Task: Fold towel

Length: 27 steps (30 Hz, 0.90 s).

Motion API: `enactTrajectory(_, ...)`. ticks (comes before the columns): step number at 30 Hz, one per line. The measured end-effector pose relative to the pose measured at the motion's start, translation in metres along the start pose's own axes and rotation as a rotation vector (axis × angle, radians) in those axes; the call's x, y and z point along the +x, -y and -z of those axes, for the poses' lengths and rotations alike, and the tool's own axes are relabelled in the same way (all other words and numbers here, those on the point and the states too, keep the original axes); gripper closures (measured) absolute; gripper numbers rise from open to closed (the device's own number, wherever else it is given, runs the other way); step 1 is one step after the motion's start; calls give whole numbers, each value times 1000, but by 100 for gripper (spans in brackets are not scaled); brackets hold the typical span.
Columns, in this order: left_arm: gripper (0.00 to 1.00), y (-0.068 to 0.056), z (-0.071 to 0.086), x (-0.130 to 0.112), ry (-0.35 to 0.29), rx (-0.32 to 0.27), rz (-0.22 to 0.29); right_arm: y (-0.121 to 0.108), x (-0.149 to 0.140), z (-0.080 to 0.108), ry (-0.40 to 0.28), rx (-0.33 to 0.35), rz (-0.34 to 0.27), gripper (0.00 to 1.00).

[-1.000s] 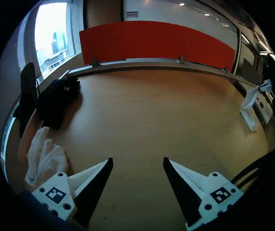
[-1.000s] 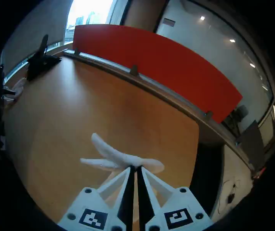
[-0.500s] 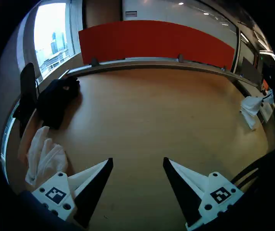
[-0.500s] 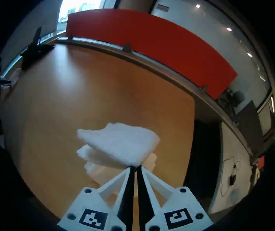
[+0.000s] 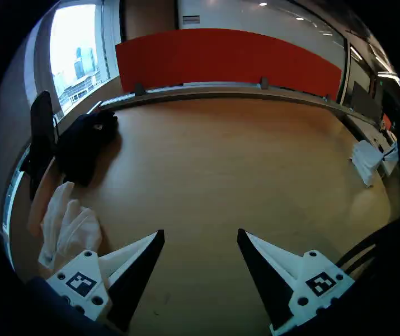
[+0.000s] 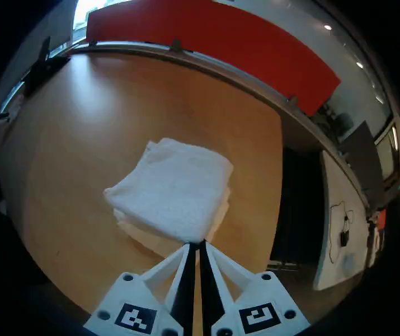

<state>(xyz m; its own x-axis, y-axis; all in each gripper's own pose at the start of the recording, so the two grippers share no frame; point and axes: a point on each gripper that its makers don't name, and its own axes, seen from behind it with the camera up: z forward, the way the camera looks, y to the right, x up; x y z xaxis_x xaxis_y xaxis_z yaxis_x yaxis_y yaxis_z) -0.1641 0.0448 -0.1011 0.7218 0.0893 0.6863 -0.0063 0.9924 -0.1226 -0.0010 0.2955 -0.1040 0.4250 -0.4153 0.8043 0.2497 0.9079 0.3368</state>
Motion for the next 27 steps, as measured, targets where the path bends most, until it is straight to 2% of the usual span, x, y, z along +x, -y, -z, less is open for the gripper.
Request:
enactTrajectory(9, 3, 1, 1, -1, 1, 4, -12, 3, -21, -9, 36, 3, -36, 96)
enactTrajectory(27, 3, 3, 5, -4, 4, 12, -10, 11, -47, -21, 100, 11, -54, 96)
